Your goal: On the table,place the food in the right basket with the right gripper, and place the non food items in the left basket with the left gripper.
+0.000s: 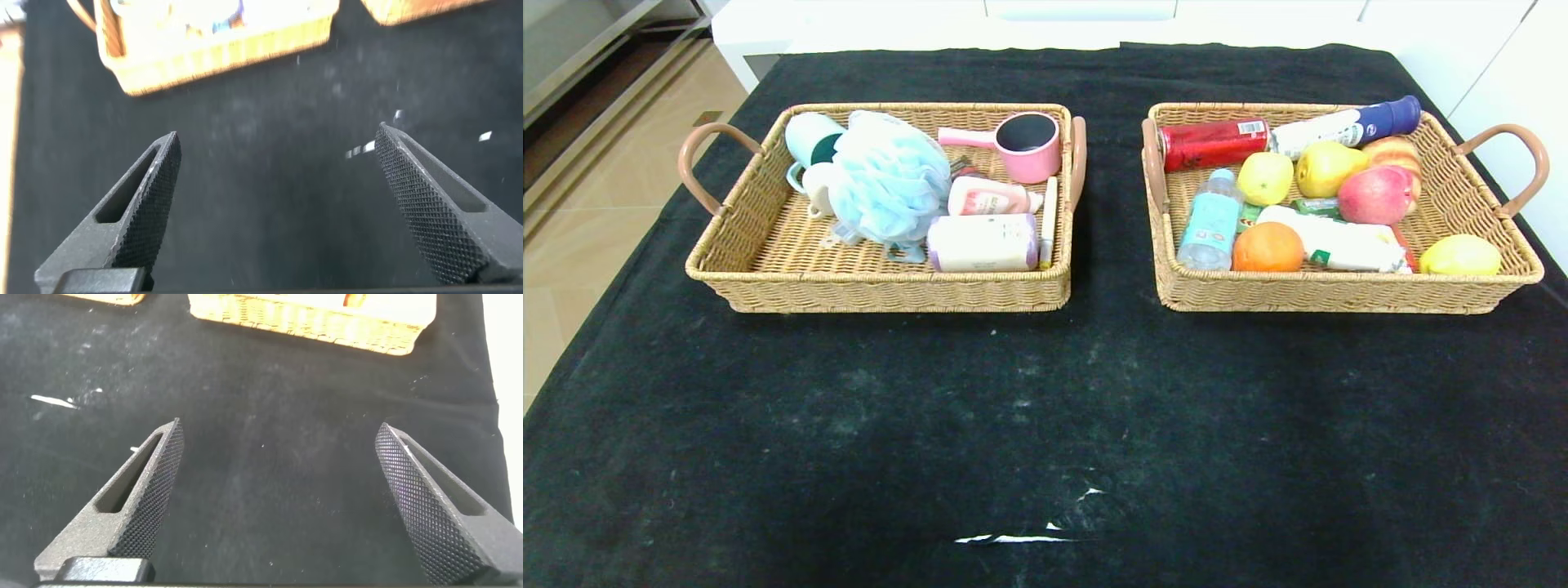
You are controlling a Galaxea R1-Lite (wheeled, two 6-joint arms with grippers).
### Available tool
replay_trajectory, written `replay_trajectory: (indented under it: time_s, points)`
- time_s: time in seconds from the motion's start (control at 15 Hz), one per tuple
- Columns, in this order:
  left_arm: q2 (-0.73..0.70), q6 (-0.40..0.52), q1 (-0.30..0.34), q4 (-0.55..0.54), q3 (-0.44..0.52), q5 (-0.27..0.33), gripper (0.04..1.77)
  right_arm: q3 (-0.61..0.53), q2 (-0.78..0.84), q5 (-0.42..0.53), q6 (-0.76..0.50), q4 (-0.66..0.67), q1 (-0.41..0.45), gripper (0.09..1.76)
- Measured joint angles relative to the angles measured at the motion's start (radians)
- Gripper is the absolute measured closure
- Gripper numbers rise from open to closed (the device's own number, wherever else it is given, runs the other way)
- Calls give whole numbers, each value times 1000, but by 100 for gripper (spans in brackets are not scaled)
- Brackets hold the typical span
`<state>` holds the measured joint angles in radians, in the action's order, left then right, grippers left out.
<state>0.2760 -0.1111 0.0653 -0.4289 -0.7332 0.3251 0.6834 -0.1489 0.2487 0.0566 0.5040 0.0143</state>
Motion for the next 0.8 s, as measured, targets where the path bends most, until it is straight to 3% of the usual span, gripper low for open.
replay_trajectory:
  time_s: [0.47, 0.67, 0.8]
  points:
    - [-84, 7, -73, 80, 141, -17, 9, -103, 92, 3, 10, -5, -6, 14]
    - [-137, 10, -70, 245, 281, -25, 9, -153, 133, 1, 44, -33, -8, 14]
    - [-169, 10, -69, 381, 402, -63, 9, -203, 143, -4, 15, -128, -9, 14]
